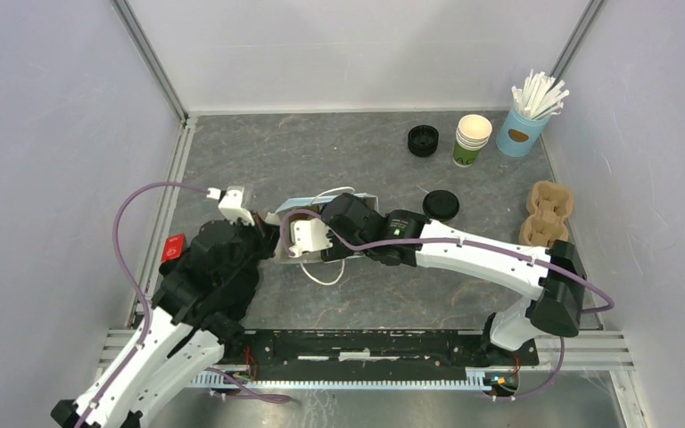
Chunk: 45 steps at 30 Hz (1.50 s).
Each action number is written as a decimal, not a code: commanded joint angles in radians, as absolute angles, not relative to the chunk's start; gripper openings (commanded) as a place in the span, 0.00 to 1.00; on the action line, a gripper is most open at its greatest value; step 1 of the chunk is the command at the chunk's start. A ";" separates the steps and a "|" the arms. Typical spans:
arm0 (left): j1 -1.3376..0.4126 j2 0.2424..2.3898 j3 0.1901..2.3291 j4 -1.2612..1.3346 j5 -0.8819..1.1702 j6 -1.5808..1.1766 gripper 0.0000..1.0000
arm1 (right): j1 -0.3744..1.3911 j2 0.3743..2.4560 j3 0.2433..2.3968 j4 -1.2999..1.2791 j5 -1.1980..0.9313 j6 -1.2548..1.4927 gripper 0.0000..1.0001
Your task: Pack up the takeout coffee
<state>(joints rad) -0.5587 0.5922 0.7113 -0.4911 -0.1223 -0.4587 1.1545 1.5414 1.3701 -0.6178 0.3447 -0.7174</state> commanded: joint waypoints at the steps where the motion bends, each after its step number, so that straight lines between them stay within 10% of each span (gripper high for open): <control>1: -0.561 0.457 0.598 -0.357 -0.131 -0.467 0.02 | 1.146 1.568 1.370 -0.579 0.357 -0.744 0.15; 45: -0.563 0.471 0.567 -0.327 -0.025 -0.435 0.02 | 1.011 1.752 1.297 -0.292 0.205 -0.709 0.14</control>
<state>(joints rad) -0.5587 0.4648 0.5621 -0.3782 -0.0673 -0.4557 1.0271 1.7042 1.3025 -0.3241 0.2653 -0.7498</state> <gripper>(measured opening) 0.029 0.719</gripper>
